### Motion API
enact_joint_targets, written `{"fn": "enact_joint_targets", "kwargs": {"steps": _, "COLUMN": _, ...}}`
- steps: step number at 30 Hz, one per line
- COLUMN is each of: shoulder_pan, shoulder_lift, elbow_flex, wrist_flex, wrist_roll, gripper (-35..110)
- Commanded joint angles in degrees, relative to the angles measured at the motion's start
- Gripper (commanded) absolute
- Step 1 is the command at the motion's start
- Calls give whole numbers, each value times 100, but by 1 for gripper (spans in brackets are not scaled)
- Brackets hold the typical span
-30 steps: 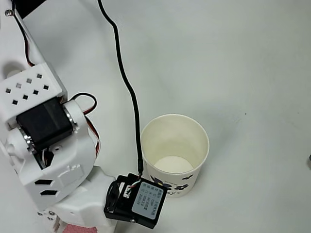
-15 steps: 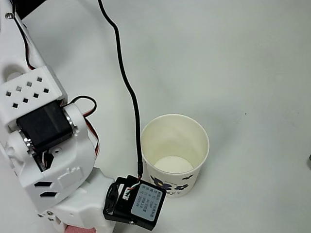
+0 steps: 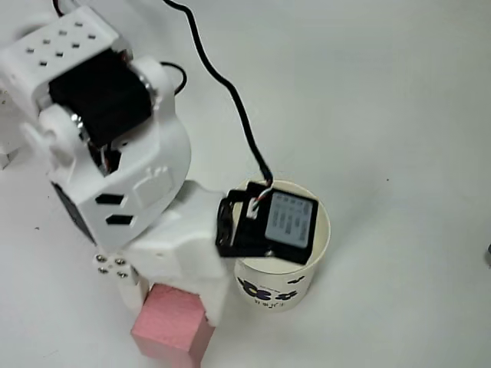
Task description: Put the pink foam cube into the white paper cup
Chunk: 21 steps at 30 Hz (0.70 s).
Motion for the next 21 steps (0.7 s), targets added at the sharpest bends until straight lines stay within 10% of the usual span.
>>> {"fn": "enact_joint_targets", "kwargs": {"steps": 1, "shoulder_pan": -229, "shoulder_lift": 642, "elbow_flex": -1266, "wrist_flex": 439, "wrist_roll": 114, "gripper": 19}}
{"fn": "enact_joint_targets", "kwargs": {"steps": 21, "shoulder_pan": -1635, "shoulder_lift": -97, "elbow_flex": -2997, "wrist_flex": 1714, "wrist_roll": 1081, "gripper": 19}}
